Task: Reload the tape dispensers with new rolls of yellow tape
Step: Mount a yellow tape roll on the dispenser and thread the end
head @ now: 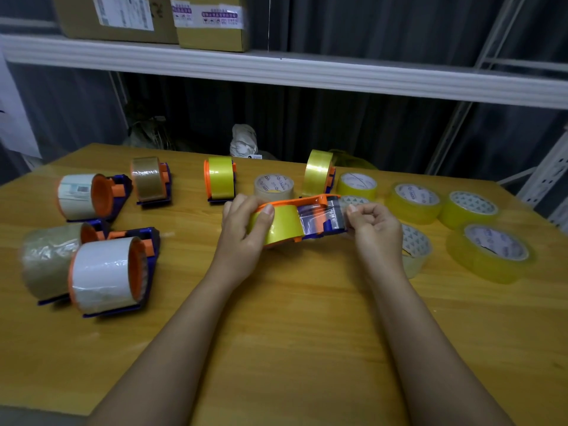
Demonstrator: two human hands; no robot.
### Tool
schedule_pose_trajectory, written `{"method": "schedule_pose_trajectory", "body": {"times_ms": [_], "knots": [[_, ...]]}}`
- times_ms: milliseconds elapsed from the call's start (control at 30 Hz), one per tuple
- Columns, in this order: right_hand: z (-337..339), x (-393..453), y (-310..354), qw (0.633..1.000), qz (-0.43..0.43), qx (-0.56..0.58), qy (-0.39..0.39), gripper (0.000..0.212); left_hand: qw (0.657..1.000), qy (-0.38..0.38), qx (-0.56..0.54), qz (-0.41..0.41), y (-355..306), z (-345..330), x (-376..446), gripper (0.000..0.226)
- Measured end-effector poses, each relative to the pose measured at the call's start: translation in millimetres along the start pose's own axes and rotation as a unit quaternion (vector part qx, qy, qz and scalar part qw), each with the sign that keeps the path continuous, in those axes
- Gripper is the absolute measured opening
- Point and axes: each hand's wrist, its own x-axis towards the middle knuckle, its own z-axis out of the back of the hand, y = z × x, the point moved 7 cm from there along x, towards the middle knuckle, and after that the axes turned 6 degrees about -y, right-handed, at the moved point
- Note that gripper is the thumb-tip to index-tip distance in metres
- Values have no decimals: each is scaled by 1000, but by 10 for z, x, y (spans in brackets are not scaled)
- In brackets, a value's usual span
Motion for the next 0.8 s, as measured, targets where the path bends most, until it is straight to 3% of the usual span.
{"method": "schedule_pose_trajectory", "body": {"times_ms": [233,633,800], "knots": [[32,-15,8,1000,10,13,-24,17,1000,19,12,-10,10,-25,2,38],[-42,-45,156,996,65,46,33,9,998,0,33,44,85,-7,29,35],[-86,-39,116,997,49,36,37,16,998,3,32,46,78,-11,32,51]]}}
